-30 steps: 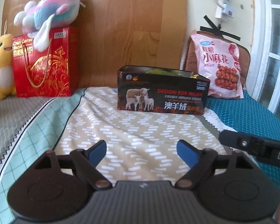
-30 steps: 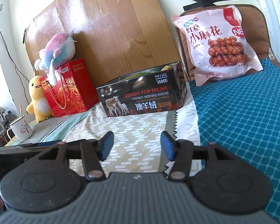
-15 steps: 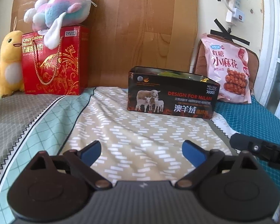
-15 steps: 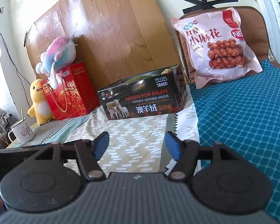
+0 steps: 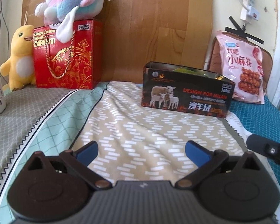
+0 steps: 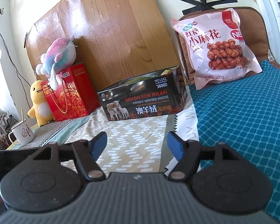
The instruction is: Organize snacks
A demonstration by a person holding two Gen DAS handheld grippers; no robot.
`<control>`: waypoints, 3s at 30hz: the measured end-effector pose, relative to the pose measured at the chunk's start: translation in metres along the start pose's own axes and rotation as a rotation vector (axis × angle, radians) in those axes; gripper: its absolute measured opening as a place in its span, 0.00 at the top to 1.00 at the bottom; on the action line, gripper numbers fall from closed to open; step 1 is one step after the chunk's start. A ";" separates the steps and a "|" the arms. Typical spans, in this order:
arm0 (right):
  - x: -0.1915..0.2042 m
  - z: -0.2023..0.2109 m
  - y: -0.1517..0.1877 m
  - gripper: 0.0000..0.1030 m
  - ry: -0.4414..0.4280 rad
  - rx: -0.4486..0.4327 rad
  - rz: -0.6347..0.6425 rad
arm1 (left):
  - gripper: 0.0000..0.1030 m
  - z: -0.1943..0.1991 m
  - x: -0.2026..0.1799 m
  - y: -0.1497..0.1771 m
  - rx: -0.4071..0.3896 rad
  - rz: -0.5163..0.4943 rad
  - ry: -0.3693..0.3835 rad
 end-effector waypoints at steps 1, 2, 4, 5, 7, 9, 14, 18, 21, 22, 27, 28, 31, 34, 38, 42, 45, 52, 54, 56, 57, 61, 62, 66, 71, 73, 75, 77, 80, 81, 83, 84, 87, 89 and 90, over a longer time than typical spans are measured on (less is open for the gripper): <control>0.000 0.000 0.000 0.29 0.000 0.001 0.000 | 0.00 0.000 0.001 0.000 0.001 0.002 -0.006; 0.000 0.000 0.000 0.29 0.000 0.001 0.000 | 0.00 0.000 0.001 0.000 0.001 0.001 -0.011; 0.000 0.000 0.000 0.28 -0.001 0.001 0.000 | 0.00 0.000 0.002 0.001 0.001 0.000 -0.025; 0.000 0.000 0.000 0.28 -0.001 0.001 0.000 | 0.00 0.001 0.003 0.000 0.000 0.000 -0.030; 0.000 0.000 0.000 0.28 -0.001 0.001 0.000 | 0.00 0.002 0.004 0.000 -0.007 -0.001 -0.040; 0.000 0.000 0.000 0.28 -0.001 0.000 -0.001 | 0.00 0.002 0.004 -0.001 -0.010 -0.004 -0.048; 0.000 0.001 -0.001 0.27 -0.001 -0.001 -0.001 | 0.00 0.002 0.004 -0.001 -0.010 -0.009 -0.058; 0.000 0.001 -0.002 0.26 -0.001 -0.002 -0.002 | 0.00 0.002 0.004 -0.001 -0.009 -0.009 -0.058; 0.000 0.001 -0.001 0.25 -0.001 -0.002 -0.002 | 0.00 0.002 0.003 0.000 -0.007 -0.014 -0.051; 0.000 0.001 -0.001 0.24 -0.001 -0.002 -0.002 | 0.00 0.002 0.003 0.000 -0.007 -0.017 -0.048; 0.000 0.001 -0.001 0.24 -0.001 -0.003 -0.002 | 0.00 0.002 0.000 0.001 -0.003 -0.022 -0.029; -0.001 0.002 -0.001 0.24 0.000 -0.003 -0.003 | 0.00 0.002 0.000 0.001 -0.001 -0.020 -0.024; -0.001 0.002 -0.003 0.24 0.001 -0.006 -0.005 | 0.00 0.001 0.000 0.001 0.001 -0.016 -0.013; 0.000 0.004 -0.003 0.24 0.004 -0.009 -0.008 | 0.00 0.001 -0.001 0.001 0.003 -0.016 -0.004; -0.001 0.004 -0.003 0.23 0.004 -0.010 -0.008 | 0.00 0.001 -0.002 0.001 0.003 -0.015 0.001; -0.001 0.004 -0.003 0.22 0.006 -0.012 -0.011 | 0.00 0.001 -0.002 0.002 0.004 -0.013 0.005; -0.001 0.004 -0.003 0.21 0.010 -0.017 -0.016 | 0.00 0.001 -0.002 0.002 0.006 -0.012 0.010; -0.002 0.004 -0.003 0.20 0.013 -0.021 -0.022 | 0.00 0.001 -0.003 0.002 0.008 -0.009 0.016; -0.002 0.004 -0.003 0.20 0.013 -0.021 -0.021 | 0.00 0.001 -0.003 0.002 0.008 -0.009 0.017; -0.002 0.004 -0.003 0.20 0.014 -0.022 -0.022 | 0.00 0.001 -0.003 0.002 0.008 -0.009 0.017; -0.002 0.004 -0.003 0.20 0.014 -0.022 -0.022 | 0.00 0.001 -0.002 0.002 0.008 -0.008 0.017; -0.002 0.004 -0.003 0.19 0.013 -0.022 -0.023 | 0.00 0.001 -0.004 0.002 0.006 -0.007 0.023; -0.002 0.004 -0.003 0.19 0.013 -0.022 -0.023 | 0.00 0.001 -0.004 0.002 0.006 -0.006 0.027; -0.002 0.004 -0.003 0.19 0.013 -0.022 -0.023 | 0.00 0.002 -0.005 0.002 0.006 -0.004 0.035; -0.002 0.005 -0.003 0.18 0.017 -0.029 -0.029 | 0.00 0.002 -0.005 0.002 0.005 0.000 0.044; -0.002 0.005 -0.003 0.18 0.017 -0.031 -0.030 | 0.00 0.002 -0.005 0.002 0.005 0.002 0.046; -0.002 0.005 -0.003 0.18 0.017 -0.031 -0.031 | 0.00 0.002 -0.005 0.002 0.005 0.005 0.048; -0.002 0.005 -0.003 0.18 0.017 -0.032 -0.032 | 0.00 0.002 -0.005 0.002 0.006 0.007 0.050; -0.003 0.006 -0.003 0.18 0.018 -0.035 -0.035 | 0.00 0.002 -0.005 0.002 0.005 0.008 0.050; -0.002 0.006 -0.003 0.18 0.018 -0.035 -0.035 | 0.00 0.002 -0.005 0.002 0.005 0.008 0.050; -0.003 0.006 -0.003 0.18 0.018 -0.036 -0.035 | 0.00 0.002 -0.004 0.002 0.005 0.007 0.050; -0.003 0.006 -0.003 0.18 0.017 -0.036 -0.035 | 0.00 0.002 -0.004 0.002 0.005 0.007 0.050; -0.003 0.007 -0.004 0.18 0.018 -0.037 -0.036 | 0.00 0.003 -0.004 0.001 0.002 0.009 0.046; -0.003 0.007 -0.004 0.18 0.018 -0.037 -0.036 | 0.00 0.003 -0.004 0.001 -0.002 0.010 0.044; -0.003 0.007 -0.004 0.18 0.018 -0.037 -0.036 | 0.00 0.004 -0.004 0.001 -0.004 0.011 0.043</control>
Point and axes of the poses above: each gripper's, at about its wrist camera, not at the fingertips, and z roughly against the way its jaws point, x to its left, y to its underside, the point moved 10 cm from there along -z, roughly the way its jaws point, and after that the axes turned 1 degree about y, right-handed, at the moved point
